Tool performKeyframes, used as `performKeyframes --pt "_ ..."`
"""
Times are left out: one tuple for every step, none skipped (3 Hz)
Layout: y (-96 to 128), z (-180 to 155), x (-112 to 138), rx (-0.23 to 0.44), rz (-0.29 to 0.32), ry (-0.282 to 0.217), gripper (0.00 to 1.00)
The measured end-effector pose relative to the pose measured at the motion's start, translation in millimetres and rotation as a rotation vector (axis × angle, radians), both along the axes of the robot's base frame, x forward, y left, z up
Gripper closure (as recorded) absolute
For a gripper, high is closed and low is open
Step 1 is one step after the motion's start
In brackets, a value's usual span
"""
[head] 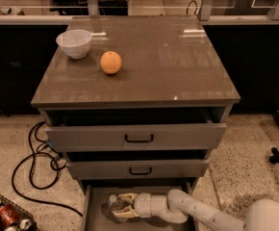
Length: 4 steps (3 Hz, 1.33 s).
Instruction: Place water bottle into bottom drawer
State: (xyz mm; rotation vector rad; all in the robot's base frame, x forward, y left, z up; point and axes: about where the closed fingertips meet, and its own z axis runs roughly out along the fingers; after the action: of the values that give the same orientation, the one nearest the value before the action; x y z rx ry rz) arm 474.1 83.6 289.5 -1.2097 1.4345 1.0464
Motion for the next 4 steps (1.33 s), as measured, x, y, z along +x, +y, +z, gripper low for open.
performKeyframes --pt "5 -33 15 -0.008 -0.050 0.005 1.00" --pt "12 -62 21 -0.002 -0.082 0.032 1.00" --pt "14 -83 20 0.008 -0.093 0.067 1.00" --pt "15 -90 18 0.017 -0.100 0.080 1.00"
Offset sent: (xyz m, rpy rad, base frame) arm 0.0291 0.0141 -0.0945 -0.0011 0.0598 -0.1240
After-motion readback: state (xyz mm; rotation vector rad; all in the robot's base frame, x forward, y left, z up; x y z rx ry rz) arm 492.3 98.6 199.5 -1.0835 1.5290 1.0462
